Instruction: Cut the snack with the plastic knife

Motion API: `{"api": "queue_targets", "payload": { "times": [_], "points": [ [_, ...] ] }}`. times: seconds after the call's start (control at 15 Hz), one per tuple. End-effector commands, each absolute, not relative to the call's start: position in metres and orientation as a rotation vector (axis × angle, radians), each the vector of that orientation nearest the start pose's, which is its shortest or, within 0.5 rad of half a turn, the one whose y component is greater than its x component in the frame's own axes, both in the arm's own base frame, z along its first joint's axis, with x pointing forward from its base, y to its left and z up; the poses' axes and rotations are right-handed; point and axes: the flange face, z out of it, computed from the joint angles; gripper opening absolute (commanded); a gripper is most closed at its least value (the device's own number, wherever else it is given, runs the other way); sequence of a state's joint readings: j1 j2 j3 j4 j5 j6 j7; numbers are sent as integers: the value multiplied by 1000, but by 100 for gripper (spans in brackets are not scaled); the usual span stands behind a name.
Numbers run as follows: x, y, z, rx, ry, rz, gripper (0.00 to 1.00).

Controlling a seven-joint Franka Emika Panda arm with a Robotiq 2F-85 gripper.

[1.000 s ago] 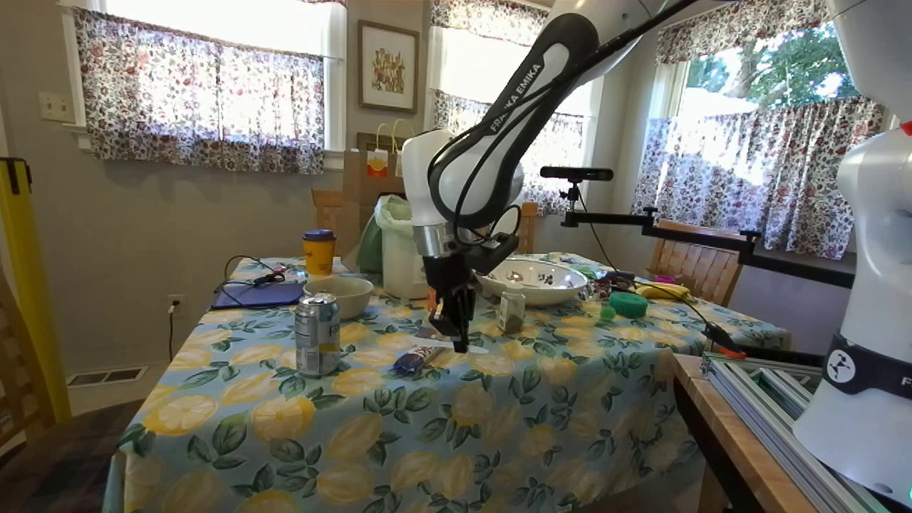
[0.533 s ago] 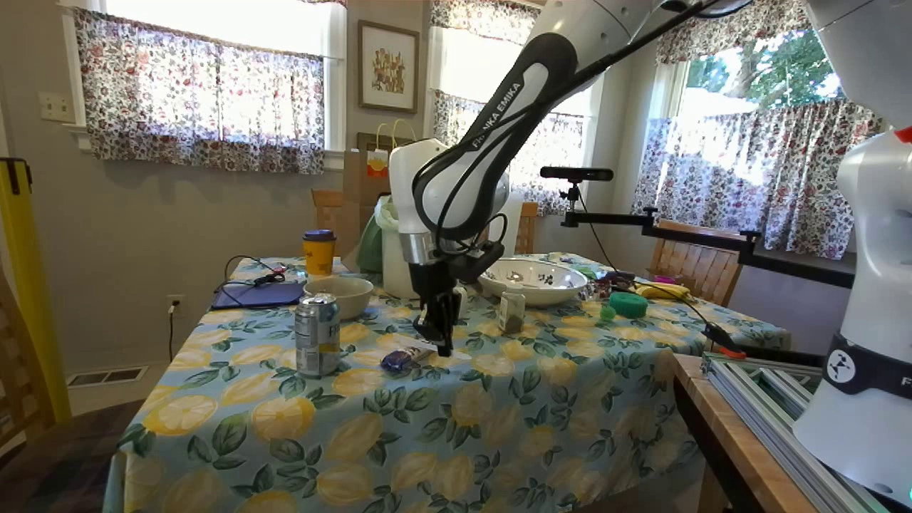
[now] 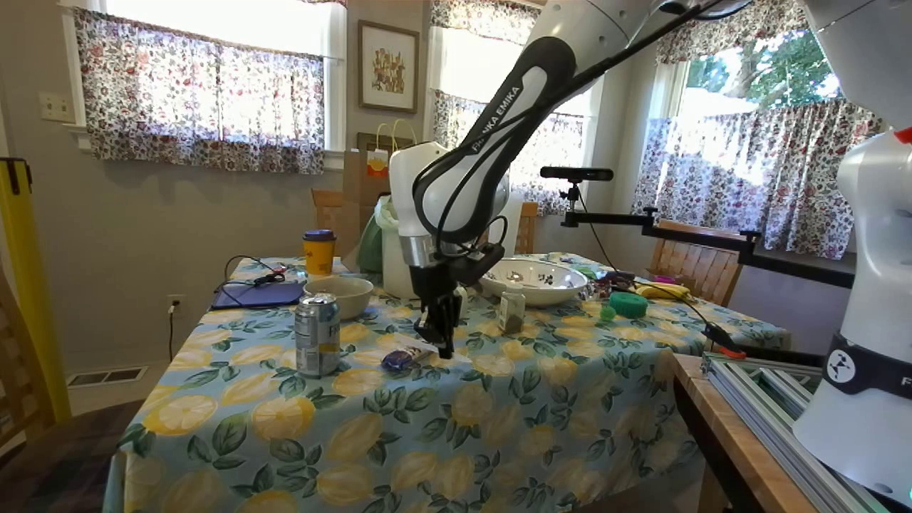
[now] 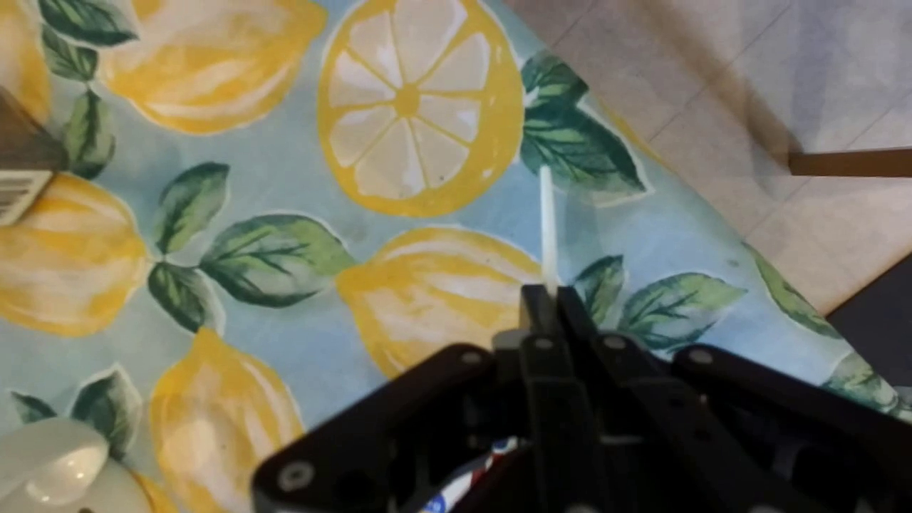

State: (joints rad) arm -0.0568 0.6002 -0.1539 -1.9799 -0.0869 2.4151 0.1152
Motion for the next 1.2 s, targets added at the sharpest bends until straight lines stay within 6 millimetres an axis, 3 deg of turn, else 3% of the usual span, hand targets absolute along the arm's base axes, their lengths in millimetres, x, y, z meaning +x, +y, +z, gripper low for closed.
{"api": "queue_targets", "payload": {
  "times": [0.0, 0.87, 1.13],
  "points": [
    [567, -126, 147, -3238, 377, 323, 1],
    [529, -118, 147, -3188, 337, 577, 1],
    [527, -116, 153, -3178, 344, 574, 1]
  ]
}}
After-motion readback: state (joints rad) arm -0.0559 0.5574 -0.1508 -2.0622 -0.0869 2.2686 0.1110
